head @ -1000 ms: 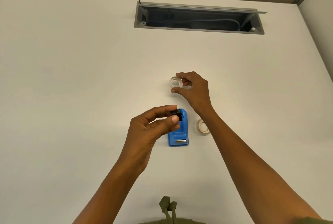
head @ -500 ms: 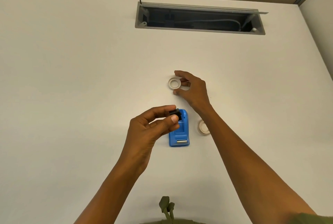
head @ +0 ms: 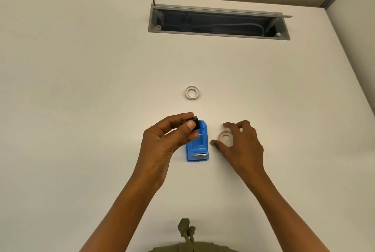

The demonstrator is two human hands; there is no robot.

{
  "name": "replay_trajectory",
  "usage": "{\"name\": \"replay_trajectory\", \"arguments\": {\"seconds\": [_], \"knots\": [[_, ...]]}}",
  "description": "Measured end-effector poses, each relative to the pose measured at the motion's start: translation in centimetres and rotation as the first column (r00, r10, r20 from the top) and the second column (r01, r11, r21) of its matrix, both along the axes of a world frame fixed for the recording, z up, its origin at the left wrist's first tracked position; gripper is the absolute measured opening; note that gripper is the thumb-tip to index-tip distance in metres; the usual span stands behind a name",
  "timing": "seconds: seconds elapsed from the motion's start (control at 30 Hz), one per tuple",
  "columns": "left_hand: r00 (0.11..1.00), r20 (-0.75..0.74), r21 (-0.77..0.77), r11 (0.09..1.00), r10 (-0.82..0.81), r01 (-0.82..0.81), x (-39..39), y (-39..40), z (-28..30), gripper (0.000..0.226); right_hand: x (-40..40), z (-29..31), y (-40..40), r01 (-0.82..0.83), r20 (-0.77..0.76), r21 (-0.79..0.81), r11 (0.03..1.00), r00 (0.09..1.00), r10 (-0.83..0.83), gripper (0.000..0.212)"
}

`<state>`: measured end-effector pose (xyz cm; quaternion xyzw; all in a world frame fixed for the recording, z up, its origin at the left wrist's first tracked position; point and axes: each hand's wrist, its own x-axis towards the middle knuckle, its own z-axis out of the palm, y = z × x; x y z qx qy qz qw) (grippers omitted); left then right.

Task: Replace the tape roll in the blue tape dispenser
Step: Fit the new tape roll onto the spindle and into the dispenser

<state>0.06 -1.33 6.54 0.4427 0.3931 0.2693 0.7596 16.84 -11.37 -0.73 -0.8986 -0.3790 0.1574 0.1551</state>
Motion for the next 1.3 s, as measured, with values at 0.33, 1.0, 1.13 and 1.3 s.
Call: {"name": "replay_trajectory", "arguments": {"seconds": [0.33, 1.0, 1.13, 1.3], "knots": [[0.999, 0.033, 0.006, 1.000, 0.007, -0.008, 0.1, -0.2, 0.5, 0.029, 1.1, 4.0, -0.6, 0.328, -0.560, 0.313, 0.891, 0.822, -0.106, 0.038], [0.994, -0.077, 0.102, 0.991, -0.075, 0.083, 0.1, -1.2, 2.3, 0.035, -1.9, 9.6, 0.1, 0.260, -0.793, 0.556, 0.790, 0.452, 0.409, 0.051], [0.991, -0.076, 0.102, 0.987, -0.114, 0.122, -0.1, -1.4, 2.3, 0.036, -1.9, 9.7, 0.1, 0.250, -0.790, 0.553, 0.795, 0.462, 0.404, 0.051], [0.987, -0.132, 0.128, 0.986, -0.094, 0.111, 0.0, -1.6, 2.2, 0.036, -2.2, 9.9, 0.0, 0.207, -0.765, 0.548, 0.810, 0.516, 0.386, 0.051]]}}
